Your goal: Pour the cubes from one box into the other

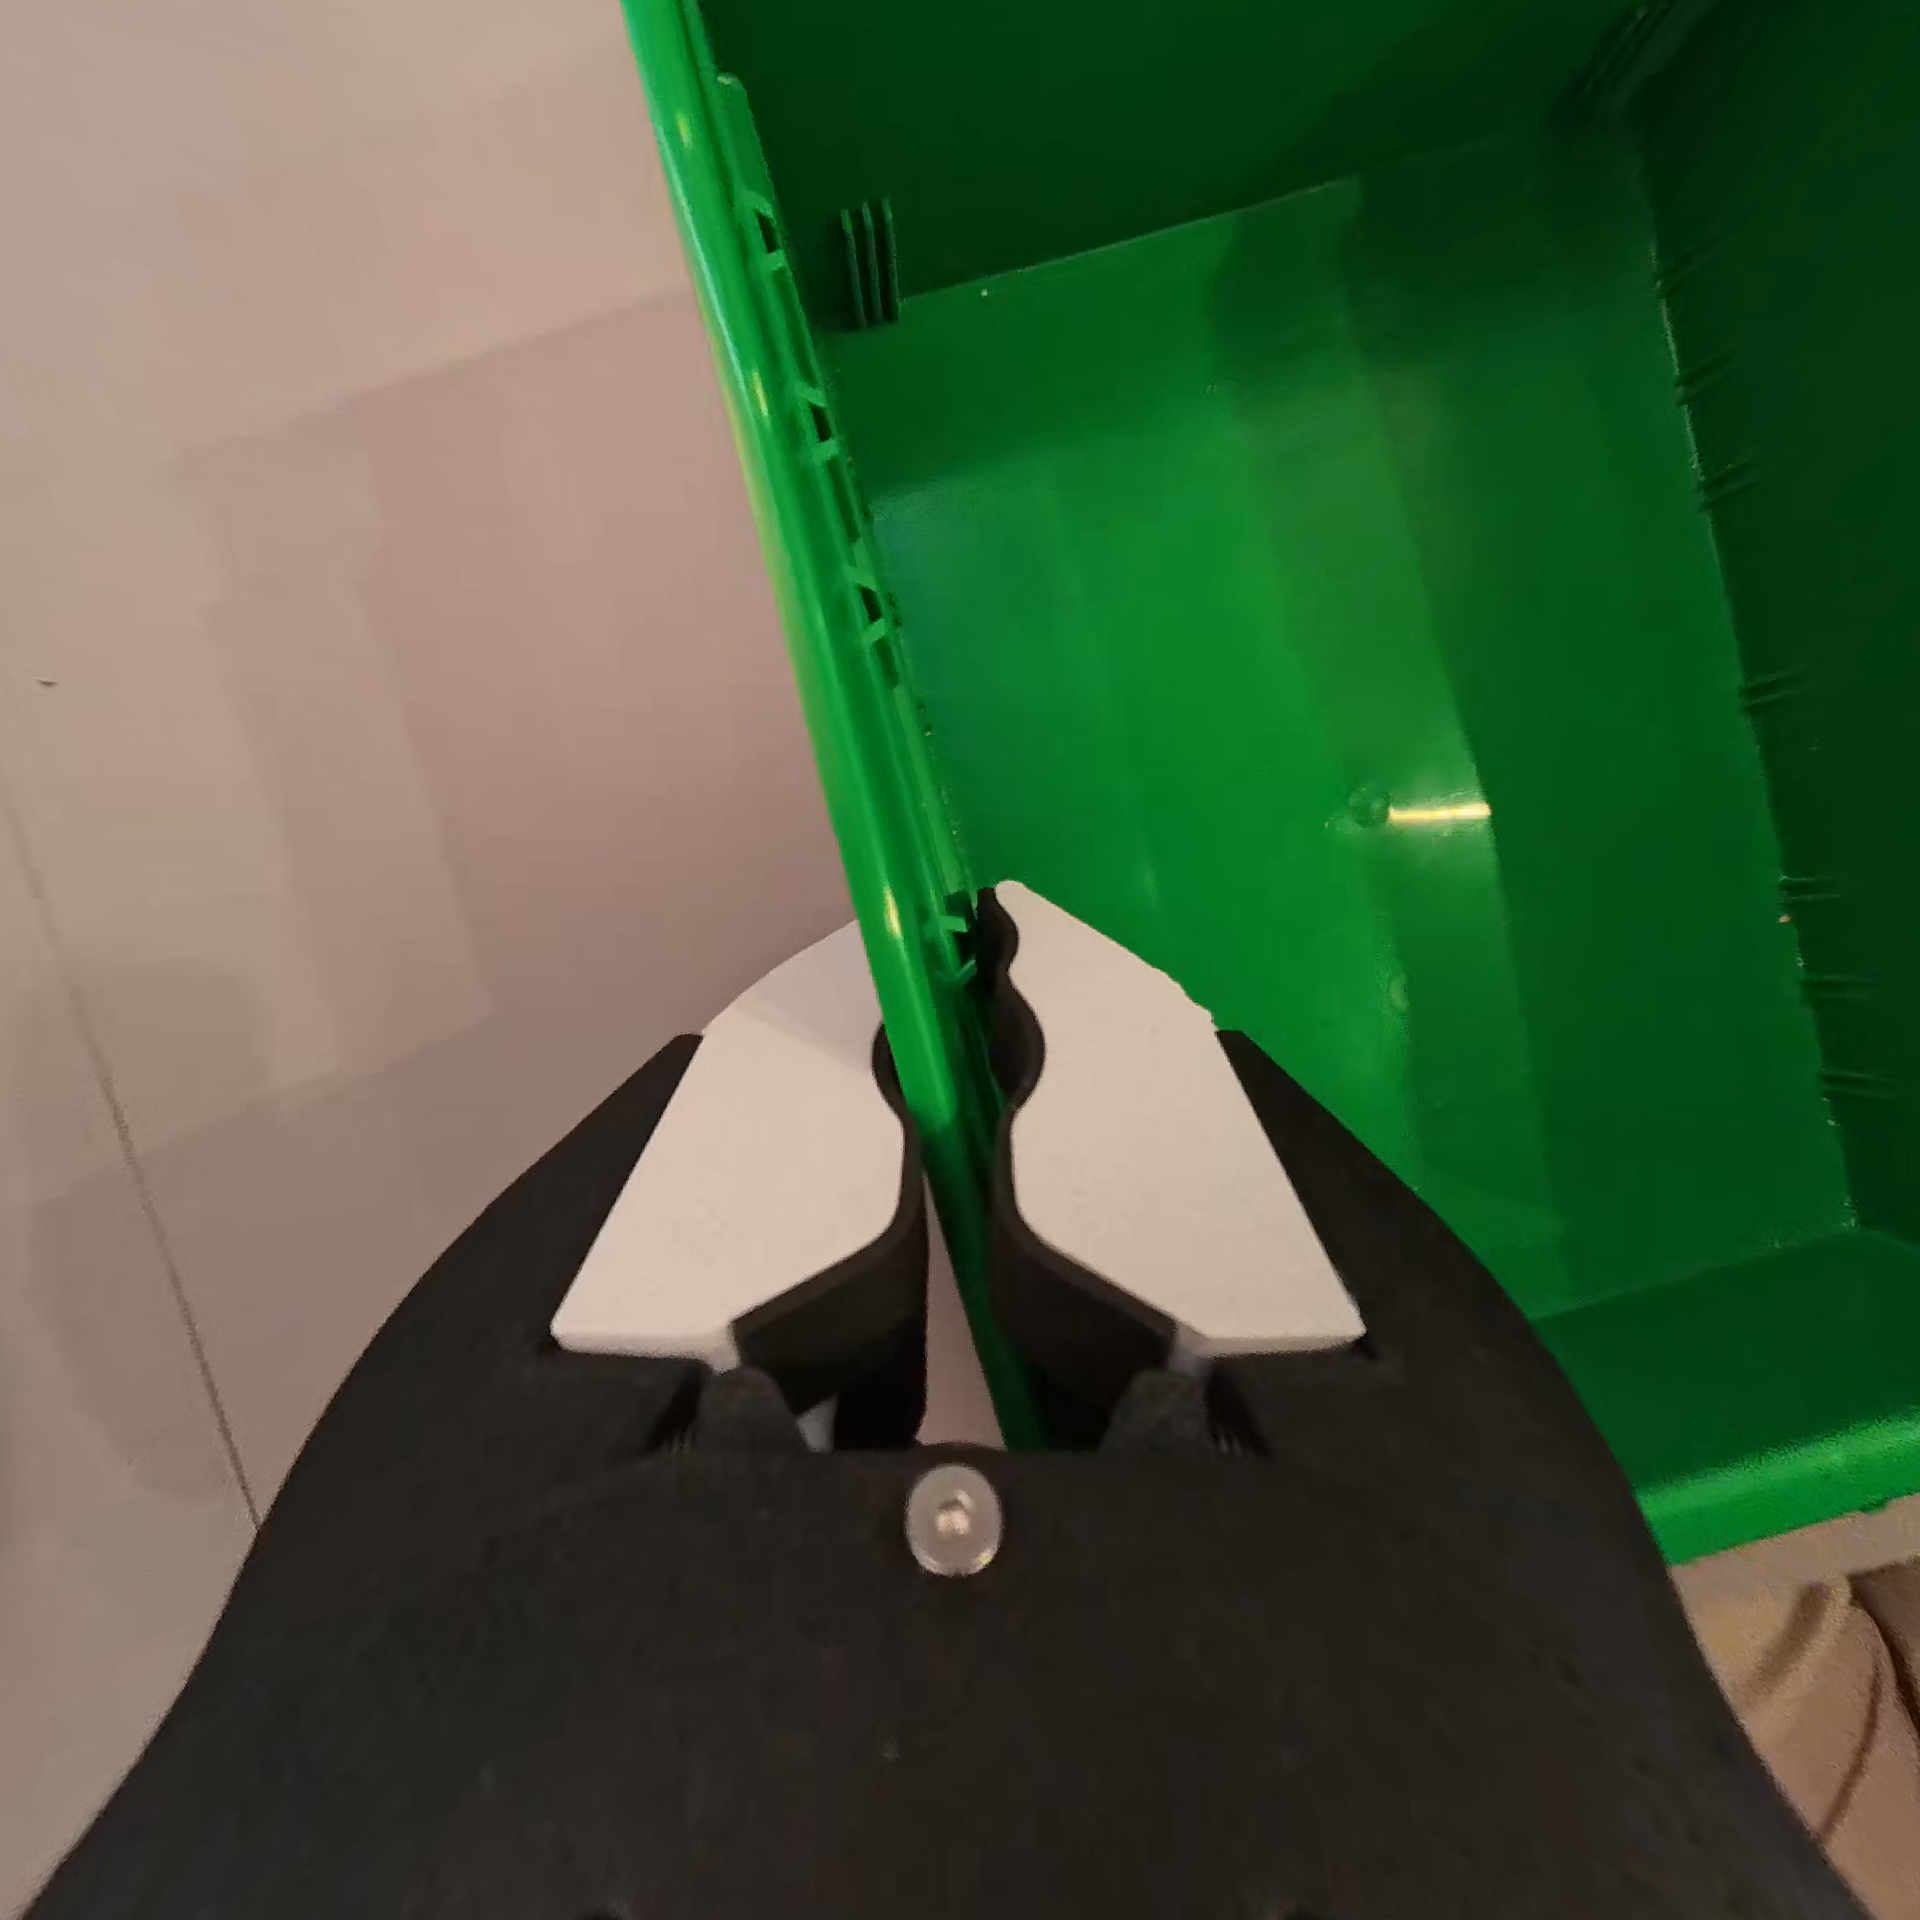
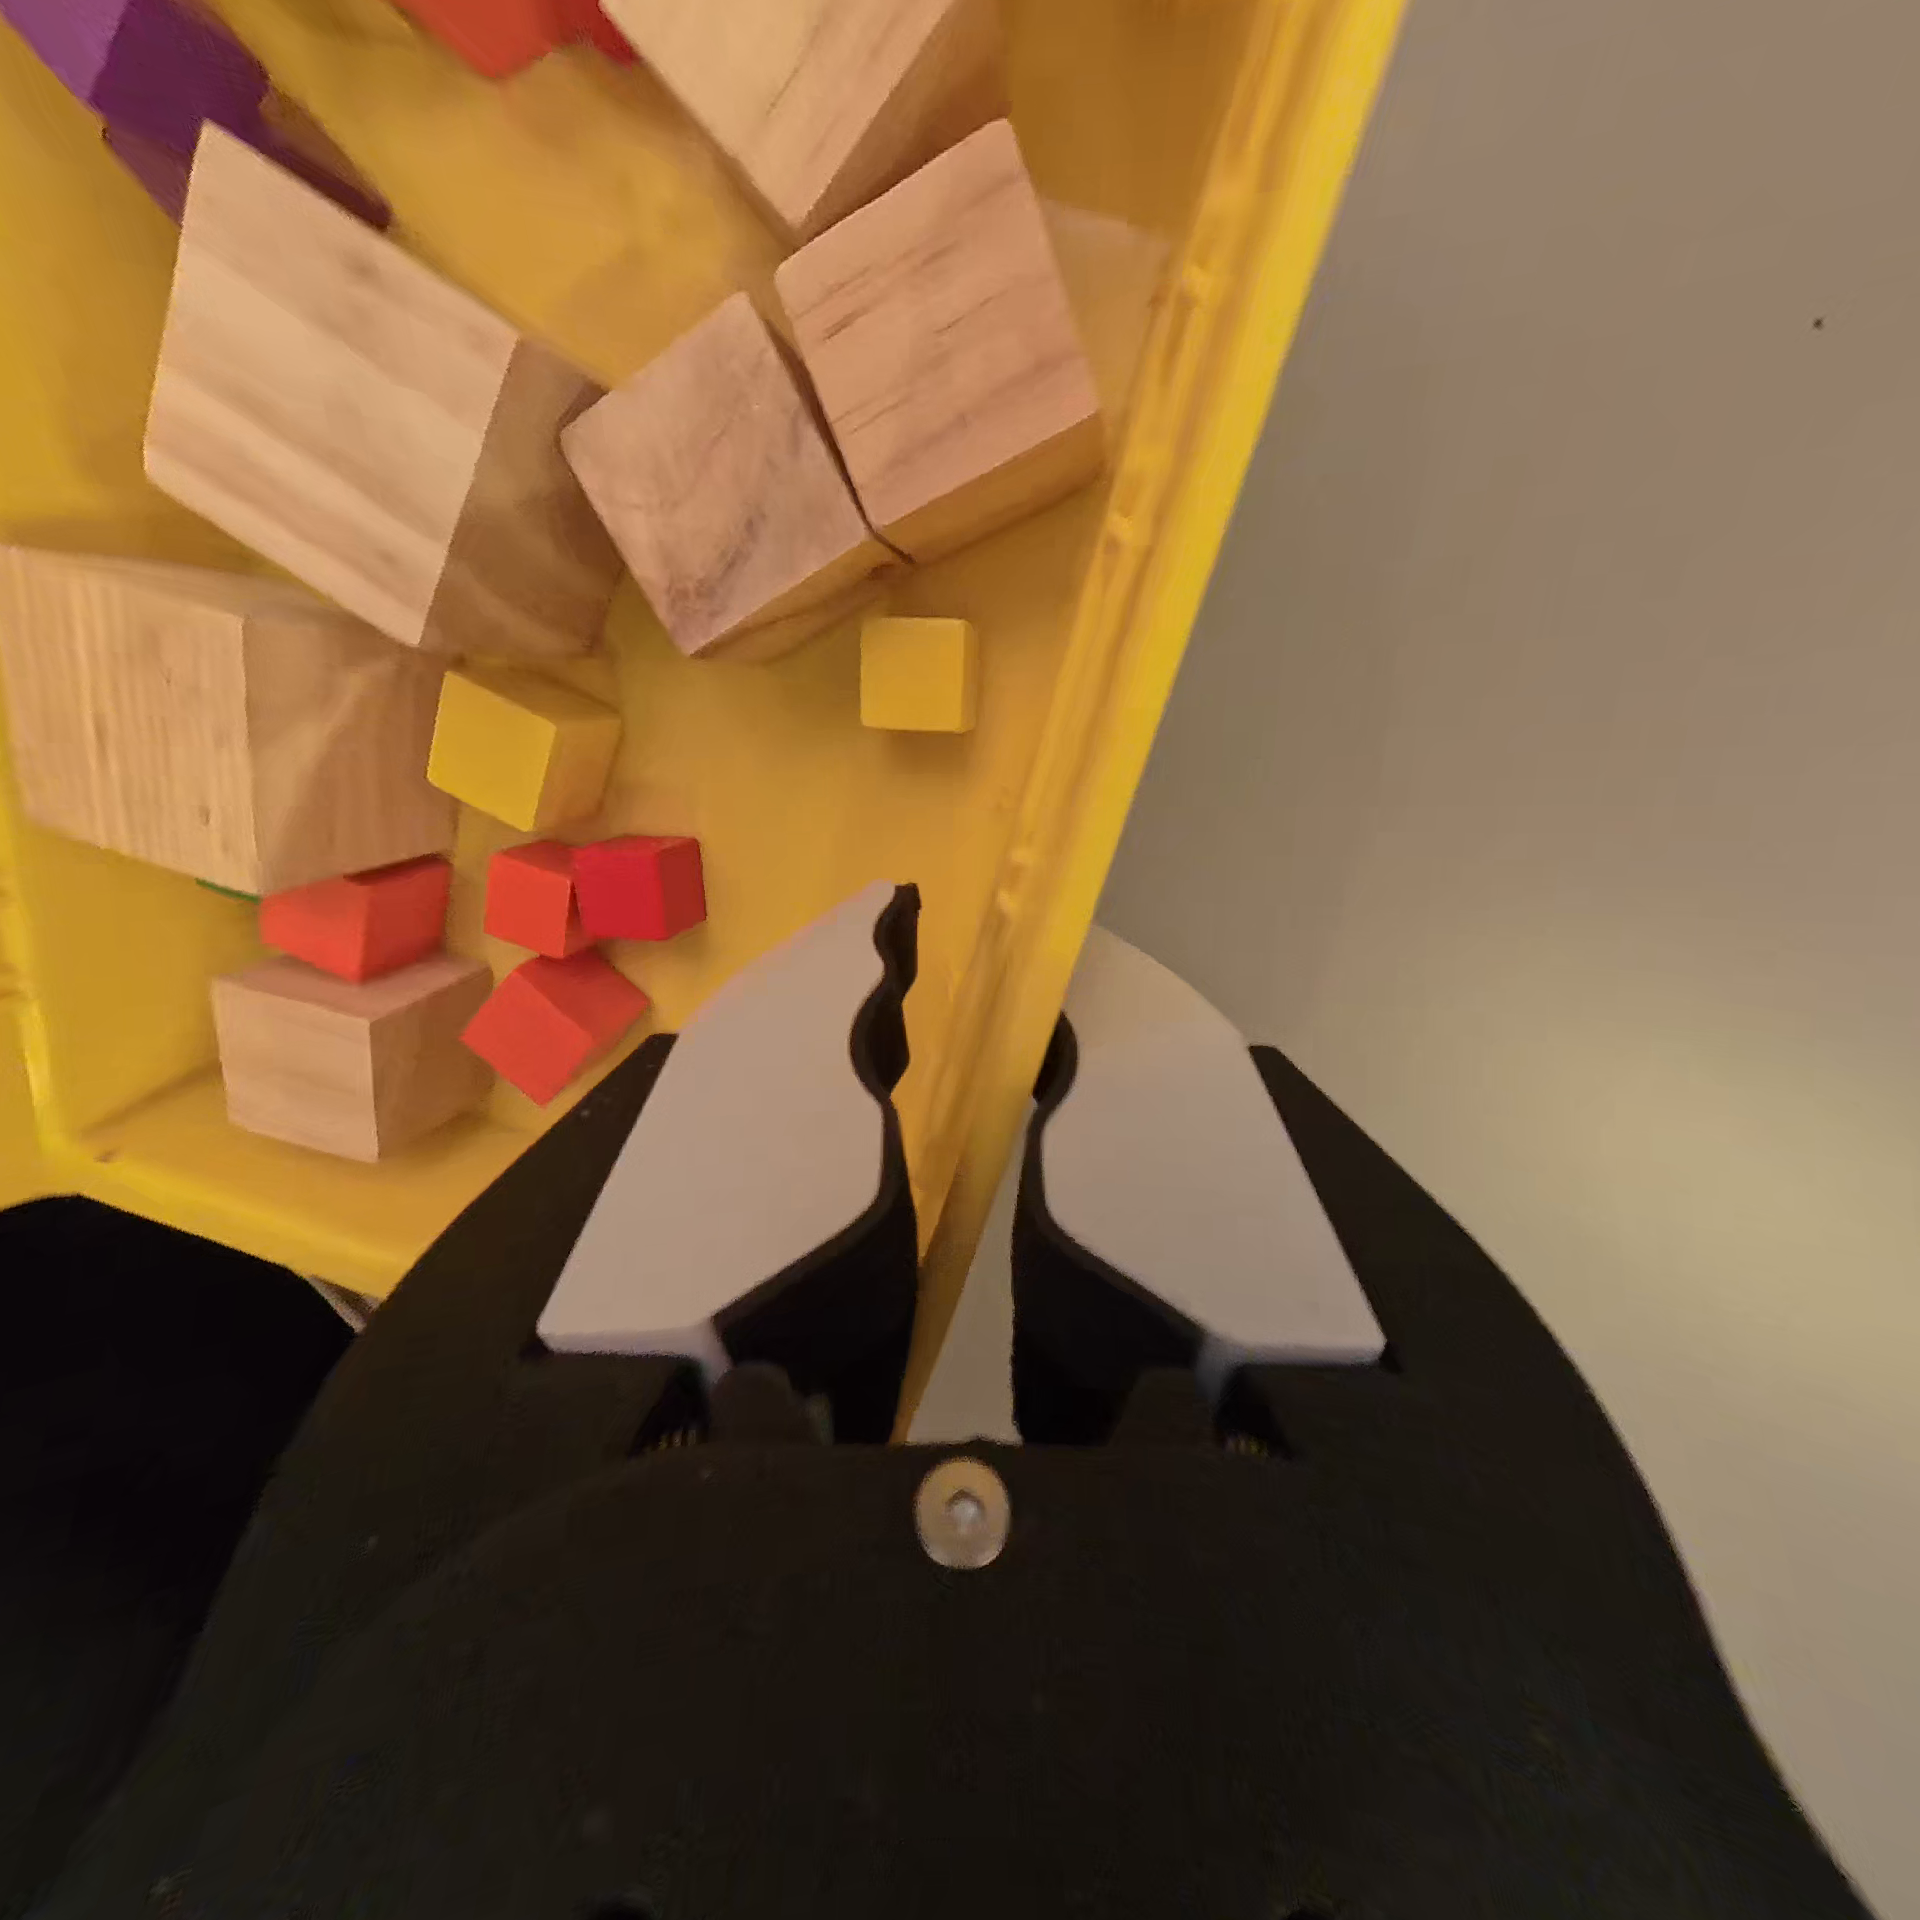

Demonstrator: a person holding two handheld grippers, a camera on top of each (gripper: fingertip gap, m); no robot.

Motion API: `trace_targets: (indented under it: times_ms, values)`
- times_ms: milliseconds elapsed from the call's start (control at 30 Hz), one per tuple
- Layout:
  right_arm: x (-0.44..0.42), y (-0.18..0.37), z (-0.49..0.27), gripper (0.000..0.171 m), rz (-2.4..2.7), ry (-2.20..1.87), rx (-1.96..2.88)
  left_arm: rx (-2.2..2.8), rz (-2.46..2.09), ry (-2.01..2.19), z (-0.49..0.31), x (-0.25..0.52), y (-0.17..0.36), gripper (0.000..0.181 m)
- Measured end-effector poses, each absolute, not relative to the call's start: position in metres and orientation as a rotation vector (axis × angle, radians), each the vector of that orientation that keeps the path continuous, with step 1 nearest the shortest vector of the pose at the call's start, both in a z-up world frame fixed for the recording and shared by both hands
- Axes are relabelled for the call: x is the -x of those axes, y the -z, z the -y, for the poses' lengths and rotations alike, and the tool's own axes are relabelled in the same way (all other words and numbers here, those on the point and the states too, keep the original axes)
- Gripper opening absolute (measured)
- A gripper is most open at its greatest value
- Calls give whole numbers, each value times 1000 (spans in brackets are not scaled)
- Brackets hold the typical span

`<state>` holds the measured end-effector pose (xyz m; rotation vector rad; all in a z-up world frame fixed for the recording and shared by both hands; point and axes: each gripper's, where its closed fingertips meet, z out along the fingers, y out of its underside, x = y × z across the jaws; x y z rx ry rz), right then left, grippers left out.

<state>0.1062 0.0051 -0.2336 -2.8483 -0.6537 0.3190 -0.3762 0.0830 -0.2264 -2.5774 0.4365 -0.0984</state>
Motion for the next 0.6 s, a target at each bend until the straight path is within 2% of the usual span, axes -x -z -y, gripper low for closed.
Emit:
trace_targets:
  times_ms: [33, 400, 600]
  values:
    - [-103, 234, -8, 12, 657, -334, 2845, 2556, -425, 87, -85, 379, 221, 6]
    - [-35, 236, -53, 12, 625, -474, 2816, 2355, -331, -60, -91, 423, 155, 6]
    - [22, 236, -80, 21, 620, -578, 2780, 2247, -213, -100, -79, 461, 99, 6]
